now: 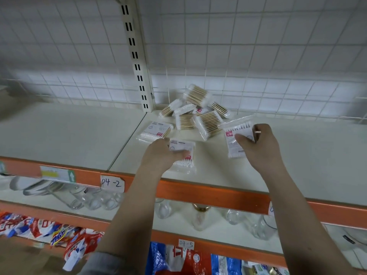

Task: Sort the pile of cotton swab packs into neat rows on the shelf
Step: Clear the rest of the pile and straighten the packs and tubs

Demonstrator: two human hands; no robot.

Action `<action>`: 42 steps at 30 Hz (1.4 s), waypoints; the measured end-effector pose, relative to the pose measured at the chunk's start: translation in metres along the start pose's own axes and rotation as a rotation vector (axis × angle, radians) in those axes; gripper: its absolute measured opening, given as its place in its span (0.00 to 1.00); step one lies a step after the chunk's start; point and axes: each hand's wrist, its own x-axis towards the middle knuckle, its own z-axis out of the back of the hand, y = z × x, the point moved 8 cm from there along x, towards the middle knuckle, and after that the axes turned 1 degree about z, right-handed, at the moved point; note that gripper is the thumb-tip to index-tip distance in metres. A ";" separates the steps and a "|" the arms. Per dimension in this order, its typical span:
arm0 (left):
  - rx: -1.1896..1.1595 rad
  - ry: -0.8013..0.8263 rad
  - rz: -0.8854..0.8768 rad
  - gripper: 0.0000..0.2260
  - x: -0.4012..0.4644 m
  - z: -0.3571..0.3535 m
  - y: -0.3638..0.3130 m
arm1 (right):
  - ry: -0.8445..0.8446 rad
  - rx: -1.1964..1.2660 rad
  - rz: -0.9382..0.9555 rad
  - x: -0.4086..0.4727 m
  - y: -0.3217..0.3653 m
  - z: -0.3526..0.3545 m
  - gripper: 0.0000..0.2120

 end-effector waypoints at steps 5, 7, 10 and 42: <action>-0.246 -0.014 -0.106 0.16 0.005 0.000 -0.004 | -0.075 0.023 -0.031 -0.012 -0.006 0.006 0.12; -0.283 -0.032 -0.134 0.20 0.007 0.002 -0.005 | -0.090 0.049 -0.045 -0.021 -0.007 0.008 0.11; -0.307 -0.013 -0.182 0.19 0.010 0.003 -0.009 | -0.105 0.085 -0.067 -0.039 -0.007 0.012 0.11; -0.512 0.140 -0.491 0.08 -0.122 -0.189 -0.225 | -0.490 0.228 -0.235 -0.156 -0.129 0.298 0.06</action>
